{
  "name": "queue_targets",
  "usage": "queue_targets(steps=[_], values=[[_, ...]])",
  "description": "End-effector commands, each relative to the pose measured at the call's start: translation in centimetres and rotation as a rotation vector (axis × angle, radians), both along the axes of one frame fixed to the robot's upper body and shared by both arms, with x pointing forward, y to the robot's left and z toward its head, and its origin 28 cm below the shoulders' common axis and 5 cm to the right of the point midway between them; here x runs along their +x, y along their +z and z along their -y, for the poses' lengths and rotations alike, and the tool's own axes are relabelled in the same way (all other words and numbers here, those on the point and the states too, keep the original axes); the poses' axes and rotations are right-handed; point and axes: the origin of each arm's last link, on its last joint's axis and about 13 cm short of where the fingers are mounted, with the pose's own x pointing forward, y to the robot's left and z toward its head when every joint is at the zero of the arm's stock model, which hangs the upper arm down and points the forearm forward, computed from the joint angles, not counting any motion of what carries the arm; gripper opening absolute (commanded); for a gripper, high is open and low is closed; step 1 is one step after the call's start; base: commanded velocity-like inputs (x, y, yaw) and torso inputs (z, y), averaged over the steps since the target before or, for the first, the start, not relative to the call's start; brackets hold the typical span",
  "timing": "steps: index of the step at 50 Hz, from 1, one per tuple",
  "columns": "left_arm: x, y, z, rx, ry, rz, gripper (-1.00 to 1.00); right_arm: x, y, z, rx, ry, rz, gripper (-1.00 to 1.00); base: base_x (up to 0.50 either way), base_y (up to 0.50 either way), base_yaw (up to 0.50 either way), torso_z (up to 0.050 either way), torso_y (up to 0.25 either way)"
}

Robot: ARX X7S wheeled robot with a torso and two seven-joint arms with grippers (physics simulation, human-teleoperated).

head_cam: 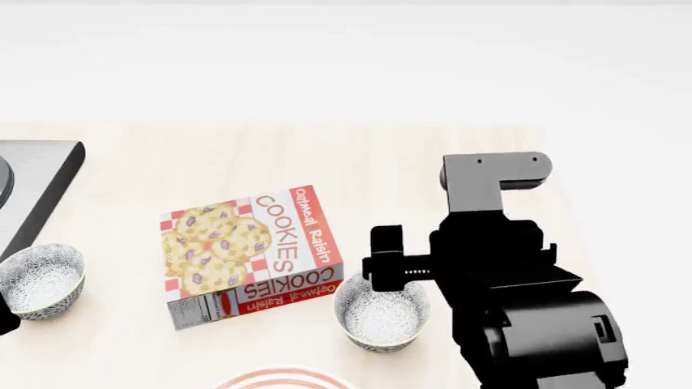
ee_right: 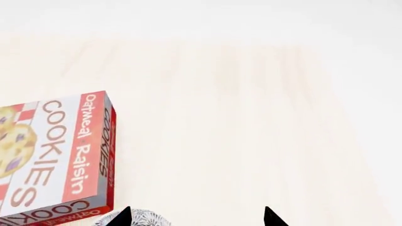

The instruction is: Pick the akita bowl next to the plate and place it on the plate.

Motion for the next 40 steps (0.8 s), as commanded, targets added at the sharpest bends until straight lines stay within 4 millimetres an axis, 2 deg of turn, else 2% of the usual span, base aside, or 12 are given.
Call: queue_targets(steps=[1,17,40], values=[[0.0,0.0,0.0,0.000,0.000,0.000,1.00,1.2,-0.3,0.0,0.016,0.007,-0.075,1.00,0.00,0.00,0.00,0.000,0.000],[0.3,-0.4,-0.1,-0.001,0.000,0.000,1.00,2.1,-1.7,-0.2,0.047,0.025,-0.170,1.00,0.00,0.00,0.00,0.000,0.000],[0.0,-0.1,0.0,-0.006,0.001,0.000,1.00,1.8,-4.0,-0.3,0.090,0.044,-0.257,1.00,0.00,0.00,0.00,0.000,0.000]])
